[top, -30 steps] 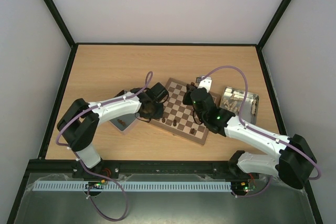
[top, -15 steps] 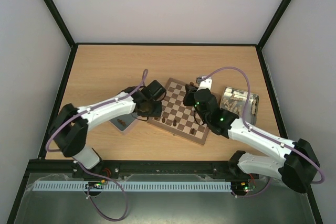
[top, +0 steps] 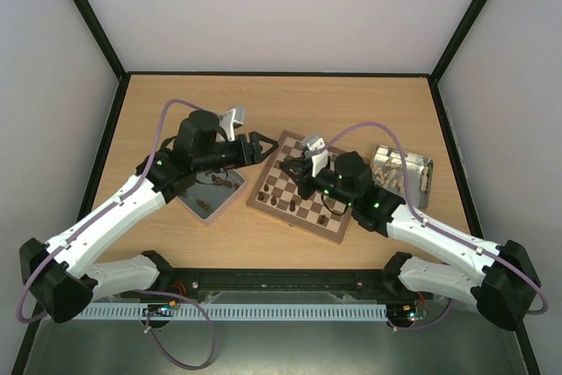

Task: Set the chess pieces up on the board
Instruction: Place the chess piece on the chessboard.

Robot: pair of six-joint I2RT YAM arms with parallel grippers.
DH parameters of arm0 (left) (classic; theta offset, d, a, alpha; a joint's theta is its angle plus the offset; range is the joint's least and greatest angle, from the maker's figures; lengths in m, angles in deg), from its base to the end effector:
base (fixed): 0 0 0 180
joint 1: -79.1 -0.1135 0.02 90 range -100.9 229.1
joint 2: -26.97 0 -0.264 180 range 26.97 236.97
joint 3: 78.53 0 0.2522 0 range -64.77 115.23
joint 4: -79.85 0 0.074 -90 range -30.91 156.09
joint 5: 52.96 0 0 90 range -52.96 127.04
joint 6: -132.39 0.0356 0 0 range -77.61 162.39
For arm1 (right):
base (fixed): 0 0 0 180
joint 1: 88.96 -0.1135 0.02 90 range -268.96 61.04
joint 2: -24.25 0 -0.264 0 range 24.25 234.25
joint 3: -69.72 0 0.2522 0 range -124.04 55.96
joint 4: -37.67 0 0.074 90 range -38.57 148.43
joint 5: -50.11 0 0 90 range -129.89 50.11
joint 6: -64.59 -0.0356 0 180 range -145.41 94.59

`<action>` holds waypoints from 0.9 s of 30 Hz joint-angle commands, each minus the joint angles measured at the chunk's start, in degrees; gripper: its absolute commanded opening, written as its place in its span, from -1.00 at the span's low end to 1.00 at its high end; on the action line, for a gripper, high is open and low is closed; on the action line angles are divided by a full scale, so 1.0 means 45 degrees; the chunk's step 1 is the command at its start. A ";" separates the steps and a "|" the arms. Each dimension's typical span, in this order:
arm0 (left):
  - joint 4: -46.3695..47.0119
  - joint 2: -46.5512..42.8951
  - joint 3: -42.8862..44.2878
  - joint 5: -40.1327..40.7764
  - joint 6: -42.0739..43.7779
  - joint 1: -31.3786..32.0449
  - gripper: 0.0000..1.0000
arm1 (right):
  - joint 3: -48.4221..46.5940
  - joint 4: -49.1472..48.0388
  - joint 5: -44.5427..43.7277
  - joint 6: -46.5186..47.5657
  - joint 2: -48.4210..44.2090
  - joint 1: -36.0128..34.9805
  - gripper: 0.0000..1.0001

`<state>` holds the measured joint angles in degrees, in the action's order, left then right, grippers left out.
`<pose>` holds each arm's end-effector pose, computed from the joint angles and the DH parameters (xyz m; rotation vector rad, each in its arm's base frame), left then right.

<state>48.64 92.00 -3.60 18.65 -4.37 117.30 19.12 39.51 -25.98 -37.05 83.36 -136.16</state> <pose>0.1953 -0.1680 0.3570 0.0764 2.1522 -1.2433 0.1572 0.1824 0.2832 -0.7390 1.6924 0.9478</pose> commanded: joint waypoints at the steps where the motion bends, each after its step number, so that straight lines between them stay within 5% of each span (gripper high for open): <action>1: 0.1853 0.0138 -0.0685 -0.2388 -0.0806 -0.0109 0.42 | -0.0505 -0.0299 0.3089 0.1953 -0.0216 0.0039 -0.97; 7: 0.2286 0.0503 -0.0905 -0.3525 -0.0590 -0.0109 0.38 | -0.1241 0.0986 0.3537 0.3111 0.0397 0.0031 -0.97; 16: -0.0347 0.1032 -0.0335 -0.2824 0.1253 -0.0071 -0.13 | -0.2119 0.2259 0.3248 0.3426 0.0979 0.0018 -0.97; 27: -0.1148 0.1234 -0.0208 -0.3657 0.2062 -0.0036 0.05 | -0.2752 0.3334 0.2838 0.3682 0.1537 0.0024 -0.97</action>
<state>47.06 96.83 -5.77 5.62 2.64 117.01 9.65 53.22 -11.58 -21.70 89.63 -136.18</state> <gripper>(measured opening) 0.533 0.072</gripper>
